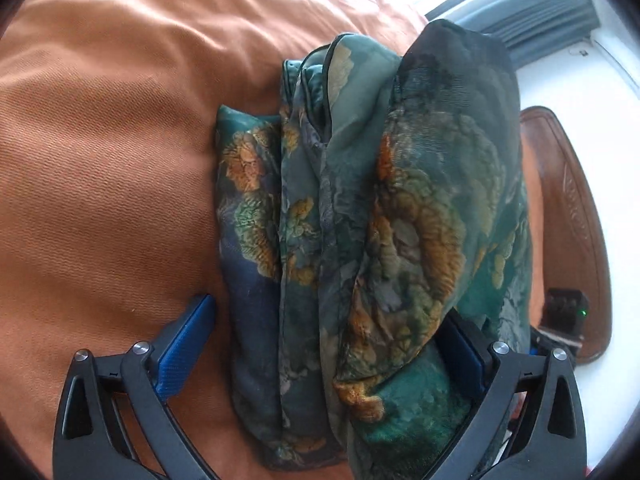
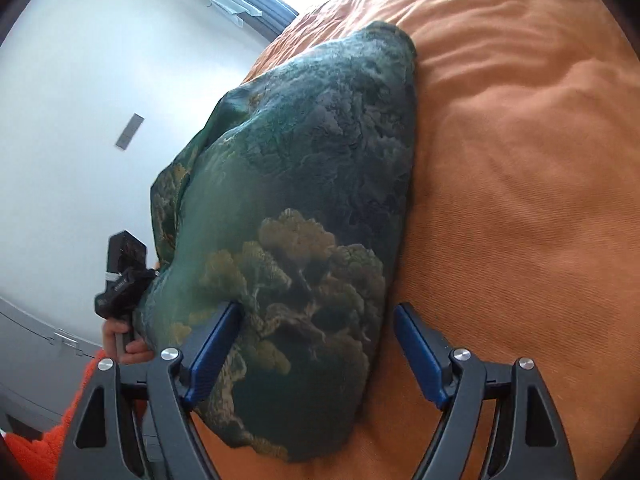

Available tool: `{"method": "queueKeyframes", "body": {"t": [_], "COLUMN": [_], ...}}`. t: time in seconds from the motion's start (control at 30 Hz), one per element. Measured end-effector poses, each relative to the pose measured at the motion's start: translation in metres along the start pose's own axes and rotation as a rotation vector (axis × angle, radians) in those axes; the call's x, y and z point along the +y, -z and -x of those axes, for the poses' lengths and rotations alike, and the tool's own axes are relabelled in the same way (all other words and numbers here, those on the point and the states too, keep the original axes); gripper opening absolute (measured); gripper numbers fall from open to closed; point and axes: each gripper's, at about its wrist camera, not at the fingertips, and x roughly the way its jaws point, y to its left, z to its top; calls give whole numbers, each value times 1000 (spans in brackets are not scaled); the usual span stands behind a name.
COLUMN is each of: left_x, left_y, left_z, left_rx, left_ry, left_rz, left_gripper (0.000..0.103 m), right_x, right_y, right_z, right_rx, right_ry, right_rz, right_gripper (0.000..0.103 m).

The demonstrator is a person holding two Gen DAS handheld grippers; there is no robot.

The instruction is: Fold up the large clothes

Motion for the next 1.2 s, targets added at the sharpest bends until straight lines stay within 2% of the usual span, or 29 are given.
{"method": "queueKeyframes", "body": {"t": [0.07,0.1,0.13,0.17,0.2,0.23,0.27,0.37,0.57,0.73,0.83,0.9,0.97,1.03,1.07,1.13,1.2], "left_x": [3,4,1,-9,-18,-31,-39,-62,-111,-134,-129,-116,-108,-109,-115,-130,-152], "left_y": [-1,0,1,3,3,5,7,9,-1,-24,-23,-28,-23,-15,-9,4,24], "left_z": [-5,-8,-9,-6,-3,2,8,30,49,16,-14,-36,-45,-30,-16,8,34], "left_rx": [12,20,22,15,2,-6,-13,-56,-133,-141,-116,-82,-102,-158,-197,-269,-350], "left_ry": [36,44,50,38,-9,-41,-48,-17,14,34,-8,-61,-80,-102,-131,-212,-292], "left_rz": [22,36,34,0,-40,-84,-110,-153,-252,-281,-298,-266,-248,-259,-291,-370,-453], "left_gripper": [103,102,89,71,68,60,55,50,50,50,52,62,81,89,90,92,100], "right_x": [-6,-5,1,12,25,36,46,64,79,59,26,2,-7,-6,0,7,28], "right_y": [-5,-6,-7,-7,-5,-3,0,3,11,5,-11,-17,-16,-15,-14,-9,-1], "right_z": [-15,-21,-24,-23,-21,-17,-12,6,22,13,6,-11,-14,-8,0,17,36], "right_rx": [-7,-4,-4,-16,-33,-49,-68,-125,-241,-290,-253,-184,-169,-177,-191,-228,-273], "right_ry": [-67,-66,-45,-17,22,52,69,76,57,83,105,134,117,97,116,171,263], "right_rz": [-64,-71,-54,-6,56,107,153,223,255,216,163,124,105,87,89,127,201], "right_gripper": [90,88,88,81,72,71,67,64,63,64,64,64,69,74,77,77,78]}}
